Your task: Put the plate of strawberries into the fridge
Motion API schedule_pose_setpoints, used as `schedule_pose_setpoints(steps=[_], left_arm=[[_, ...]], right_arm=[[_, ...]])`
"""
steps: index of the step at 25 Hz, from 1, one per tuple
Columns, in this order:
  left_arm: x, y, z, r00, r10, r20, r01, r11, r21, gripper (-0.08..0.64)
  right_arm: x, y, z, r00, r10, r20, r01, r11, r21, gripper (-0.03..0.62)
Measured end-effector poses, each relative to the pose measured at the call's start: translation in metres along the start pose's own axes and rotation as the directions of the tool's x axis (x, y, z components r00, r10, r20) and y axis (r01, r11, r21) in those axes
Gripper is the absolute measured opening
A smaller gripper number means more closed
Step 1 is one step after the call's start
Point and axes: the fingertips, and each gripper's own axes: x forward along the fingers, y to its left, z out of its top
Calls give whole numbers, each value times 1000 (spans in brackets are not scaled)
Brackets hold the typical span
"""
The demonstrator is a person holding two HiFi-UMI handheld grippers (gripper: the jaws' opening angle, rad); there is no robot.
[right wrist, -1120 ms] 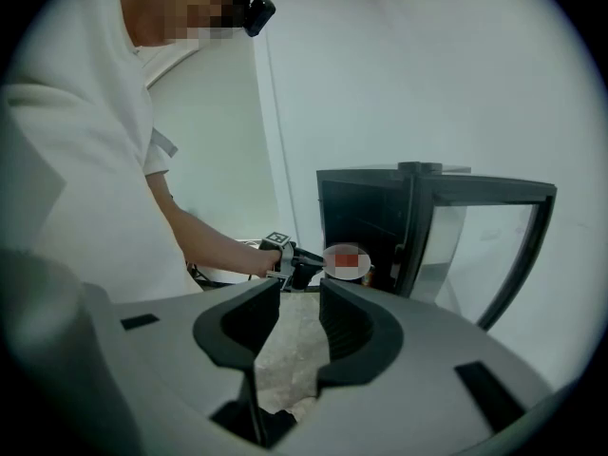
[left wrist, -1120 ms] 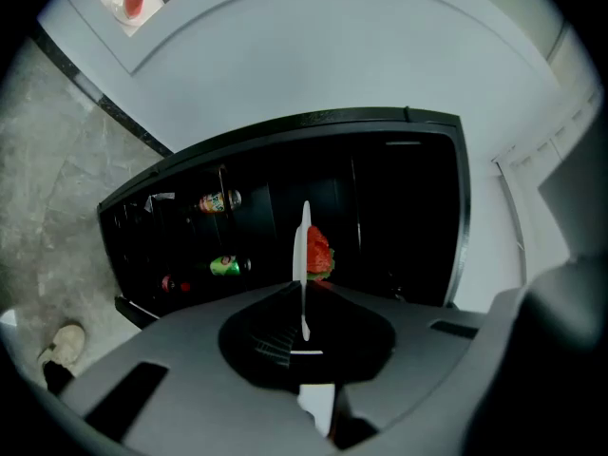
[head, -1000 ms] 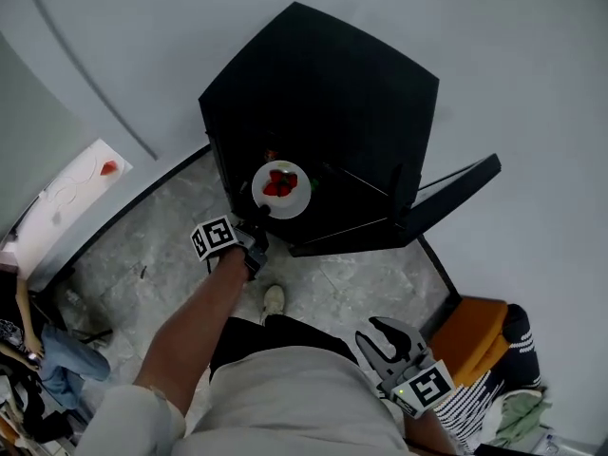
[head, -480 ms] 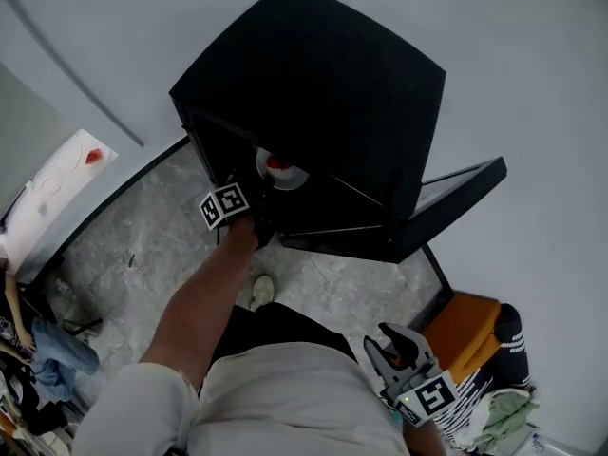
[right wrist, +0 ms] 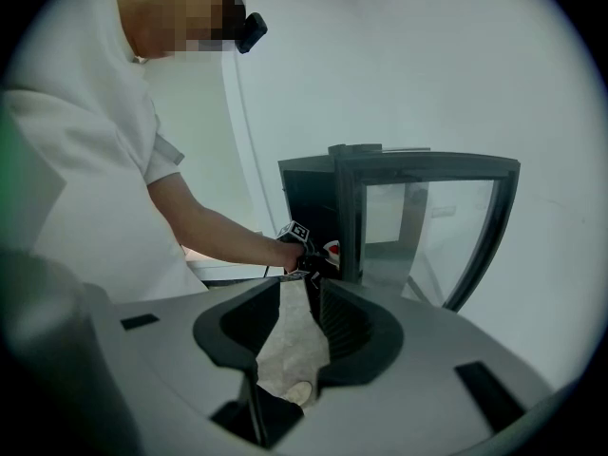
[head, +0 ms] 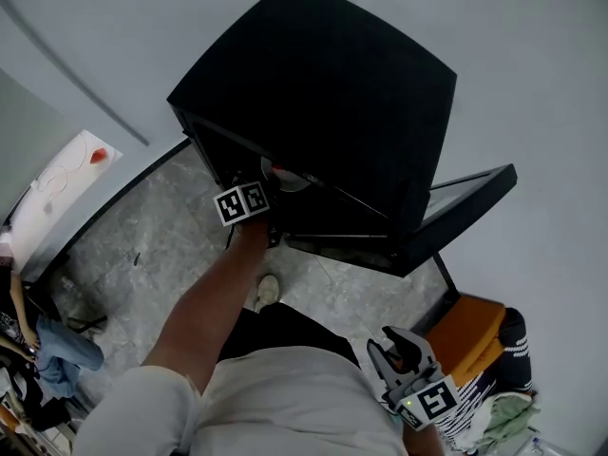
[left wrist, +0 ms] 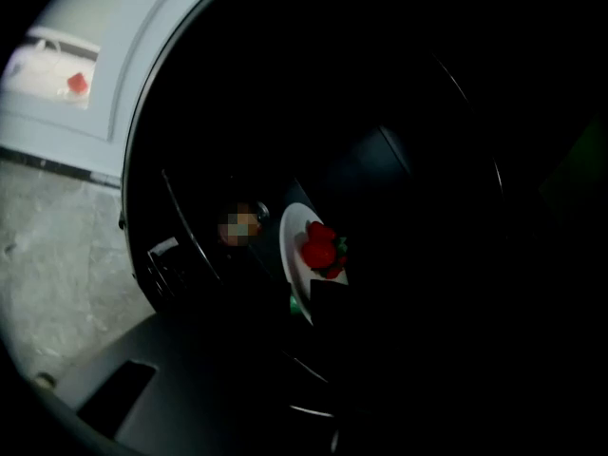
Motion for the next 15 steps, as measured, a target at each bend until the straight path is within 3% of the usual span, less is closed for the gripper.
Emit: schedule_pose_setpoints(steps=[2,5,7,11,15], left_arm=[[0,2,-1,998,64,-18,-62,992,106,71],[-2,5,-2,988,153,-30,-140,955,260,100],[0,6,-3,982,185,-30,-166,934,316,120],[-4,1,-1,985,169,-19,-155,937,313,177],[-24,-7,-4,993,119,-21,-108,947,301,178]], right_arm=[[3,0,1,1000,2,-2,-2,1000,3,141],[6,2,2,1000,11,-2,-11,1000,4,141],[8,3,2,1000,15,-4,-15,1000,1,141],[13,8,3,1000,21,1,-21,1000,-1,141],[18,17,7,999,37,25,-36,999,-17,141]])
